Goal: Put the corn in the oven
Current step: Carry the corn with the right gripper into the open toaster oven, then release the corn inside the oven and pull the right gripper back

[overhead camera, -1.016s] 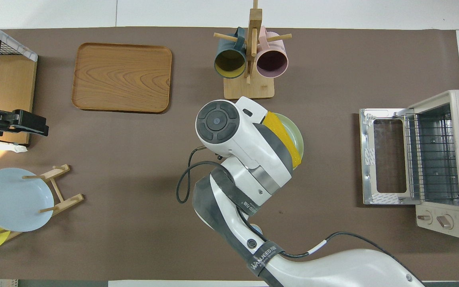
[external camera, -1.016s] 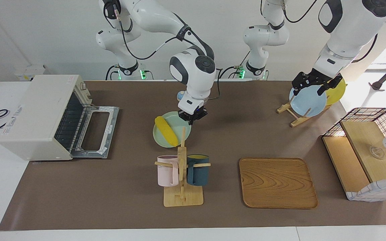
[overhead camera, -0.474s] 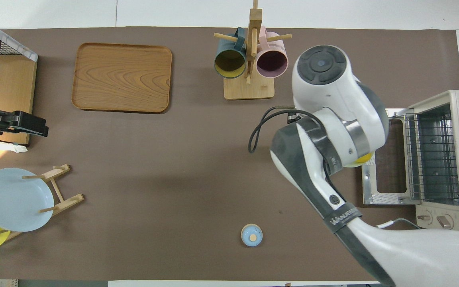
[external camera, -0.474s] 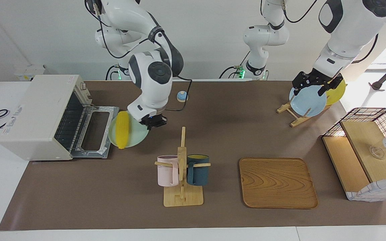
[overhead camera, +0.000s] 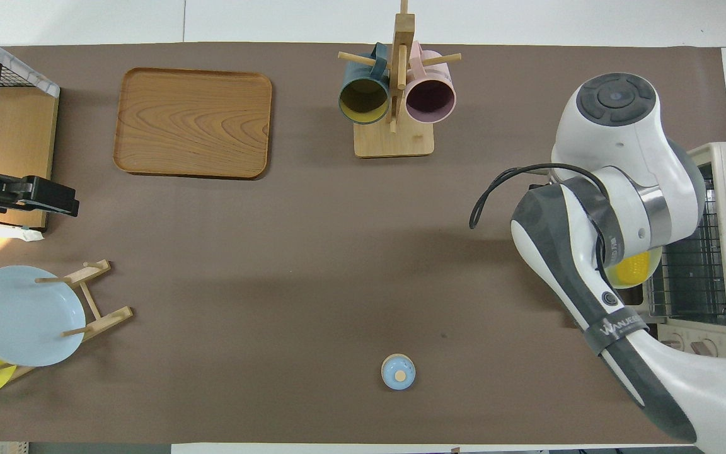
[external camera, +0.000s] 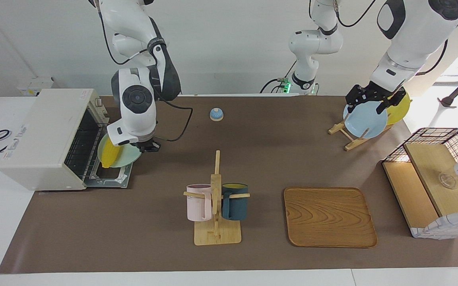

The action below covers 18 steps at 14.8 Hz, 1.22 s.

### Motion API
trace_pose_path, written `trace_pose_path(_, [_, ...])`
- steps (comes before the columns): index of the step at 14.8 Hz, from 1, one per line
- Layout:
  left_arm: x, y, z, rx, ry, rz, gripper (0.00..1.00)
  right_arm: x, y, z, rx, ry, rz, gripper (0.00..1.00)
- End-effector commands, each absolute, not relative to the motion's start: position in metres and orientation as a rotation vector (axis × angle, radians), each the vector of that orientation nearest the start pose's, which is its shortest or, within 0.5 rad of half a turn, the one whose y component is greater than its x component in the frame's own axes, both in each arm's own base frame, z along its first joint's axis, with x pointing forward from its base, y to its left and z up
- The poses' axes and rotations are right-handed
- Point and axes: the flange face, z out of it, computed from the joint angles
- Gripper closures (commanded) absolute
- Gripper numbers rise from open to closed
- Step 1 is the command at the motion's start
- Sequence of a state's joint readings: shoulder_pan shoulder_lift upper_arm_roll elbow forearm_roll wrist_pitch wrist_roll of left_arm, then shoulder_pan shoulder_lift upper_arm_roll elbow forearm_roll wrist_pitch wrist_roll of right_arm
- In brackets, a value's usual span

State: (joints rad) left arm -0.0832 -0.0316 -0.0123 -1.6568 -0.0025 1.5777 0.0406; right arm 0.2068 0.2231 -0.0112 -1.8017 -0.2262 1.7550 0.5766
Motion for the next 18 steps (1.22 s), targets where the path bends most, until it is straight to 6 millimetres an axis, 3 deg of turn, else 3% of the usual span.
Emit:
trace_pose_path(1, [0.537,-0.051,0.602,-3.121,0.233,0.050,0.00,0.574,0.058,0.406,-3.400,0.462,0.293,1.00])
trace_pose_path(3, [0.537,-0.050,0.604,-3.122,0.226,0.050,0.00,0.568,0.048,0.405,-3.397,0.458,0.307,1.00])
trace_pose_path(10, [0.536,-0.044,0.605,-3.122,0.209,0.052,0.00,0.565,-0.027,0.387,-3.364,0.311,0.288,1.00])
trace_pose_path(18, [0.536,-0.045,0.605,-3.123,0.209,0.053,0.00,0.551,-0.045,0.371,-3.339,0.318,0.276,1.00])
